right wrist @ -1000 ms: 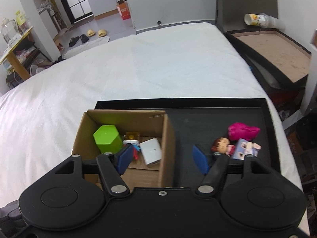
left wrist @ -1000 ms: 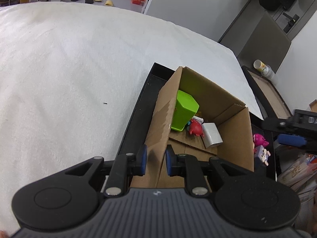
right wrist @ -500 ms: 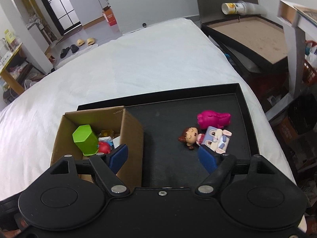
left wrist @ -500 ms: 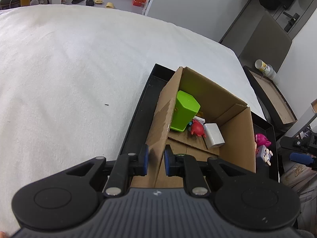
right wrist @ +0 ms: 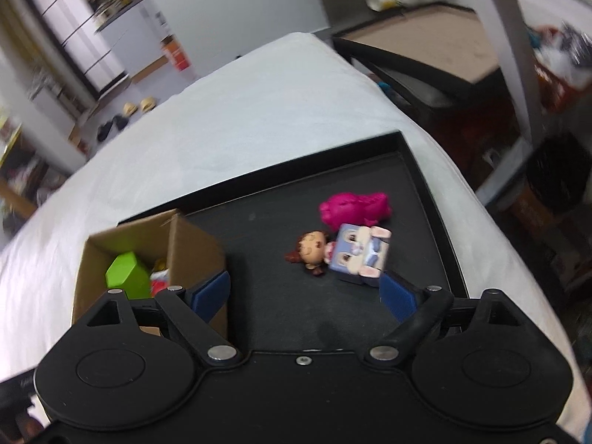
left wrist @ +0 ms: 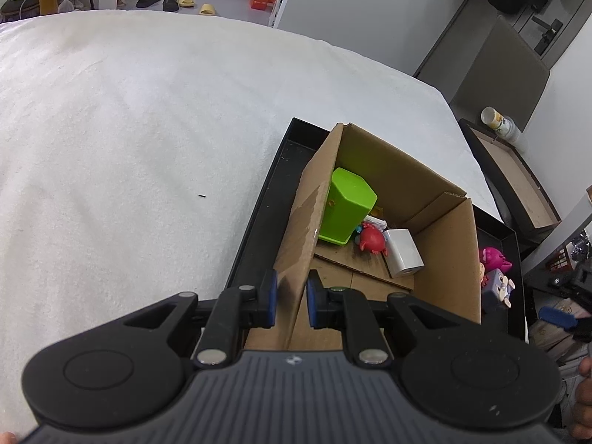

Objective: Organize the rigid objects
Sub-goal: 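Move the right gripper over the tray to the blue-white cube toy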

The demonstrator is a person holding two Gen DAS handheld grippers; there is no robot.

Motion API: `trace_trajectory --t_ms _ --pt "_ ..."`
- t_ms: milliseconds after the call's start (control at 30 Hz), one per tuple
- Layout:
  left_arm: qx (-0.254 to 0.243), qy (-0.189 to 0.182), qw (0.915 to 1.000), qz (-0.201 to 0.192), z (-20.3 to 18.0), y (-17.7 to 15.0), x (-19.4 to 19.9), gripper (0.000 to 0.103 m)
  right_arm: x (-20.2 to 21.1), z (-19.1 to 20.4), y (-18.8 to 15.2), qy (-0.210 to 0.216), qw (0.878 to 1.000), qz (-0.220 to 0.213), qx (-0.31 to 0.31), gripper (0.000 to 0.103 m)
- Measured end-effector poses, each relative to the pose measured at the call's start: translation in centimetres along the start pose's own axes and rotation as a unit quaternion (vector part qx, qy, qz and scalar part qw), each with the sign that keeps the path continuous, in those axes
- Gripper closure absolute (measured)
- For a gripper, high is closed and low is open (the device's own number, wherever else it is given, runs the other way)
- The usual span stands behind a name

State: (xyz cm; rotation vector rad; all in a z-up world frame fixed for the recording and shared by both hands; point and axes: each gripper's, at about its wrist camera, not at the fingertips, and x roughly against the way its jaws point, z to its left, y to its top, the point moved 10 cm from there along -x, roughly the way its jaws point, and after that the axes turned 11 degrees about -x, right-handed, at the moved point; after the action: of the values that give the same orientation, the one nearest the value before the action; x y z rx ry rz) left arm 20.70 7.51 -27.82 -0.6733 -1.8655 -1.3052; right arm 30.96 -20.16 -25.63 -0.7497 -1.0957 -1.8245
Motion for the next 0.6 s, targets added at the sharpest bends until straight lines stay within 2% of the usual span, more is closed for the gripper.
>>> trace_trajectory --t_ms 167,300,600 --pt "0.001 0.005 1.0 0.009 0.2 0.0 -0.5 0.088 -1.3 -2.5 -0.5 -0.004 0.999 0.005 -0.037 0.015" --pt "-0.016 0.012 0.9997 0.015 -0.2 0.1 -0.7 0.088 -1.5 -3.1 -0.1 0.016 0.998 -0.002 -0.066 0.015" --pt "-0.006 0.026 0.9993 0.026 -0.1 0.2 -1.2 0.088 -3.7 -5.0 0.7 0.02 0.993 -0.013 -0.112 0.016"
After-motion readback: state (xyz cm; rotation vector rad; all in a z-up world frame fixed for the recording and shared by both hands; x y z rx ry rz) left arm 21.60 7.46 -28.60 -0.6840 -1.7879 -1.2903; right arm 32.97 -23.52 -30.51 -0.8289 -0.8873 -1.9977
